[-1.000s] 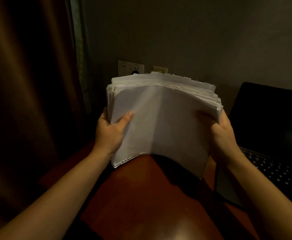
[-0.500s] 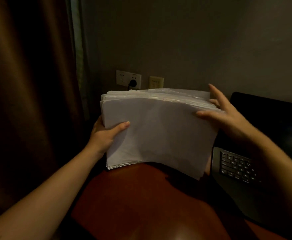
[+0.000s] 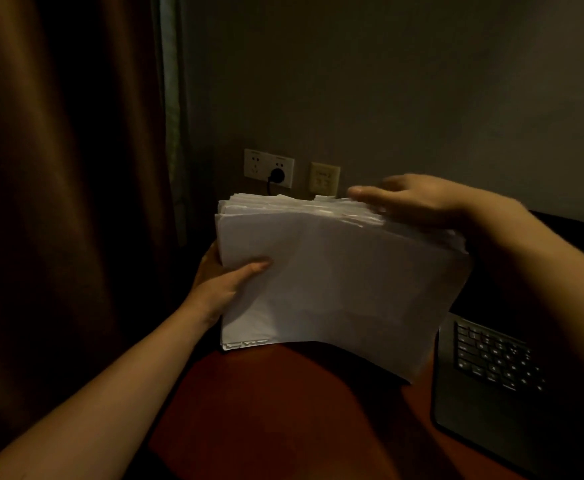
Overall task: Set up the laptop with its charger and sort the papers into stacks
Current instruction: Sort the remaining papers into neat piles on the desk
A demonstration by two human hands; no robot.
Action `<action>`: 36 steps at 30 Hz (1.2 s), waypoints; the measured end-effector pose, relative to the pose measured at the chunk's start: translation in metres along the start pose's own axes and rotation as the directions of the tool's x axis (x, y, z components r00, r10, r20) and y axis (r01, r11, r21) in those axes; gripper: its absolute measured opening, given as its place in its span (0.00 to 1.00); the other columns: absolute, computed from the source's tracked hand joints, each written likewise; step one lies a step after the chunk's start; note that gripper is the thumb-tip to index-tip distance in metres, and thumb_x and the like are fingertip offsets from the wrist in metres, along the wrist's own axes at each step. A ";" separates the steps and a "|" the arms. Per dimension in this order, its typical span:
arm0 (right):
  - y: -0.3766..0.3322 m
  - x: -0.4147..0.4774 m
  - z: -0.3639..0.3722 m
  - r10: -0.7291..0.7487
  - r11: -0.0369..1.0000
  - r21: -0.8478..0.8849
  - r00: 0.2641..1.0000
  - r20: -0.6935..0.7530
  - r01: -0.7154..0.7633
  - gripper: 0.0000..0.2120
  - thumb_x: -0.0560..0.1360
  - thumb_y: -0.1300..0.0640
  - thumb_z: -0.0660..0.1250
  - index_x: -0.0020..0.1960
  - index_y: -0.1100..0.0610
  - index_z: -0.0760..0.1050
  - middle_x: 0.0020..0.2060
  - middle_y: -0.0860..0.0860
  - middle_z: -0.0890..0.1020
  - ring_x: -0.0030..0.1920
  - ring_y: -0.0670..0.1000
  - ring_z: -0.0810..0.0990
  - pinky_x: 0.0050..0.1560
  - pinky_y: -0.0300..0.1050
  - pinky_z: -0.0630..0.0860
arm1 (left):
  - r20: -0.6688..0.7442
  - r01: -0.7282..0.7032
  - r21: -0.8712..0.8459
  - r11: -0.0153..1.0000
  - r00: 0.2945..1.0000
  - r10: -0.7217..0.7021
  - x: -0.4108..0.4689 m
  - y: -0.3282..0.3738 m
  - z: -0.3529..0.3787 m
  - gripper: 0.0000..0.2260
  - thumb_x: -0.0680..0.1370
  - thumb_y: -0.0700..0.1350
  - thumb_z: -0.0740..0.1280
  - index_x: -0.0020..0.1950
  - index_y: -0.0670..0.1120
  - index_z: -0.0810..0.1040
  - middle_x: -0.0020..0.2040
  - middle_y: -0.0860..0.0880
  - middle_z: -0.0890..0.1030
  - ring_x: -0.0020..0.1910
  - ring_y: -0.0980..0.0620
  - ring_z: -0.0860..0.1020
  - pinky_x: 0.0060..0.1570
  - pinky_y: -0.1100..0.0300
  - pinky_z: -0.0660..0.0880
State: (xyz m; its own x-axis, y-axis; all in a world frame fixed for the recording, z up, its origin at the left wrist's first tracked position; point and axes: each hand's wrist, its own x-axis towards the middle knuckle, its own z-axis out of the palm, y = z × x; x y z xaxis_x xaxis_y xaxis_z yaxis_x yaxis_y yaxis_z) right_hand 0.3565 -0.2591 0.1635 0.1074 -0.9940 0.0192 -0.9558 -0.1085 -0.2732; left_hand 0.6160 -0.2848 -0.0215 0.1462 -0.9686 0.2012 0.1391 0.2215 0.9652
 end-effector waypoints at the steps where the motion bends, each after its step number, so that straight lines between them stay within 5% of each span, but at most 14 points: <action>1: -0.008 0.004 0.002 -0.053 0.999 -0.009 0.997 0.049 0.053 0.52 0.61 0.18 0.56 0.73 0.52 0.70 0.69 0.49 0.73 0.66 0.54 0.73 0.67 0.52 0.68 | -0.001 0.008 -0.006 1.000 1.000 -0.008 0.001 -0.001 0.000 0.34 0.62 0.46 0.80 0.68 0.47 0.77 0.55 0.49 0.84 0.52 0.52 0.84 0.41 0.63 0.81; 4: -0.034 0.015 0.009 -0.123 0.992 0.025 0.970 0.210 0.121 0.61 0.54 0.21 0.66 0.80 0.42 0.51 0.79 0.48 0.59 0.77 0.54 0.61 0.77 0.57 0.58 | -0.014 0.020 -0.015 1.000 1.000 -0.020 0.002 -0.002 0.002 0.30 0.65 0.41 0.80 0.66 0.48 0.77 0.53 0.51 0.83 0.49 0.56 0.83 0.39 0.65 0.80; 7: -0.049 0.025 0.017 -0.119 0.986 -0.087 0.962 0.247 0.144 0.63 0.56 0.32 0.76 0.80 0.42 0.46 0.79 0.49 0.57 0.78 0.55 0.60 0.77 0.56 0.60 | -0.023 0.012 0.002 1.000 1.000 -0.012 0.006 -0.005 0.000 0.29 0.65 0.41 0.80 0.65 0.49 0.76 0.52 0.53 0.83 0.49 0.57 0.83 0.41 0.66 0.80; 12: -0.050 0.036 0.028 -0.139 0.945 -0.268 0.972 0.190 0.188 0.31 0.68 0.44 0.77 0.66 0.52 0.72 0.61 0.51 0.78 0.55 0.53 0.78 0.52 0.47 0.75 | 0.001 -0.008 0.010 1.000 1.000 0.008 0.010 -0.006 -0.003 0.29 0.68 0.36 0.78 0.67 0.45 0.76 0.50 0.51 0.83 0.44 0.62 0.83 0.42 0.67 0.80; 16: -0.048 0.037 0.035 -0.180 0.946 -0.235 0.965 0.192 0.224 0.28 0.65 0.44 0.80 0.59 0.49 0.71 0.53 0.47 0.77 0.51 0.51 0.77 0.49 0.45 0.73 | 0.048 -0.002 0.003 1.000 0.999 0.002 0.014 -0.009 -0.006 0.36 0.61 0.47 0.83 0.67 0.45 0.78 0.55 0.47 0.85 0.53 0.51 0.84 0.53 0.54 0.82; 19: -0.044 0.037 0.037 -0.257 0.927 -0.244 0.957 0.135 0.283 0.24 0.65 0.44 0.80 0.53 0.48 0.72 0.48 0.46 0.77 0.44 0.48 0.76 0.41 0.43 0.70 | 0.028 -0.017 0.028 0.999 0.999 0.016 0.014 -0.006 -0.005 0.38 0.58 0.55 0.85 0.65 0.52 0.78 0.55 0.51 0.85 0.55 0.51 0.84 0.52 0.54 0.82; 22: -0.036 0.037 0.039 -0.281 0.930 -0.224 0.957 0.075 0.290 0.22 0.63 0.43 0.81 0.51 0.48 0.74 0.46 0.47 0.79 0.43 0.48 0.77 0.40 0.45 0.73 | -0.098 -0.031 0.052 0.998 0.995 0.036 0.004 -0.007 0.003 0.45 0.63 0.50 0.84 0.75 0.56 0.67 0.66 0.53 0.77 0.61 0.55 0.78 0.56 0.58 0.79; 25: -0.028 0.031 0.037 -0.272 0.945 -0.185 0.962 0.019 0.271 0.22 0.63 0.44 0.81 0.49 0.47 0.74 0.46 0.48 0.80 0.45 0.50 0.78 0.42 0.46 0.74 | -0.352 0.045 0.090 0.995 0.936 -0.011 -0.014 -0.020 0.014 0.49 0.70 0.44 0.80 0.80 0.62 0.52 0.78 0.50 0.64 0.72 0.50 0.68 0.68 0.48 0.72; 28: -0.017 0.017 0.027 -0.293 0.950 -0.126 0.954 -0.057 0.285 0.21 0.63 0.46 0.82 0.44 0.46 0.71 0.43 0.46 0.78 0.44 0.49 0.76 0.40 0.44 0.72 | -0.509 0.086 -0.093 0.992 0.852 -0.122 -0.032 -0.028 0.028 0.44 0.74 0.42 0.71 0.83 0.56 0.49 0.79 0.48 0.62 0.75 0.47 0.66 0.73 0.47 0.67; 30: -0.008 0.006 0.018 -0.276 0.961 -0.028 0.952 -0.133 0.275 0.20 0.62 0.47 0.82 0.41 0.48 0.71 0.40 0.45 0.77 0.42 0.48 0.76 0.36 0.41 0.70 | -0.396 0.152 -0.333 0.931 0.873 -0.284 -0.048 -0.025 0.048 0.39 0.74 0.48 0.75 0.81 0.54 0.59 0.73 0.50 0.71 0.69 0.49 0.73 0.69 0.50 0.71; 32: 0.002 -0.002 0.015 -0.224 0.961 0.113 0.948 -0.225 0.254 0.20 0.61 0.48 0.83 0.42 0.52 0.73 0.40 0.48 0.79 0.41 0.49 0.78 0.36 0.46 0.74 | -0.118 0.235 -0.516 0.824 0.933 -0.340 -0.055 -0.022 0.071 0.38 0.66 0.59 0.80 0.73 0.52 0.74 0.64 0.50 0.81 0.61 0.48 0.80 0.64 0.47 0.76; 36: 0.024 -0.014 0.026 -0.071 0.829 0.481 0.907 -0.414 0.285 0.25 0.61 0.50 0.84 0.51 0.60 0.78 0.46 0.58 0.84 0.45 0.56 0.84 0.42 0.58 0.82 | 0.074 0.281 -0.489 0.826 0.957 -0.282 -0.026 -0.001 0.086 0.39 0.60 0.65 0.80 0.64 0.45 0.81 0.60 0.44 0.84 0.59 0.44 0.82 0.64 0.43 0.76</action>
State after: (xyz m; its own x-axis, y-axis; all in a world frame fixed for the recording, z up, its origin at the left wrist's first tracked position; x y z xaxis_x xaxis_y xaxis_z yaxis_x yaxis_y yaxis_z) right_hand 0.3396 -0.2475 0.1315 0.0517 -0.8987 0.4355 -0.6301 -0.3677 -0.6840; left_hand 0.5277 -0.2699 -0.0130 0.0279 -0.9973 -0.0675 0.6351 -0.0344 0.7716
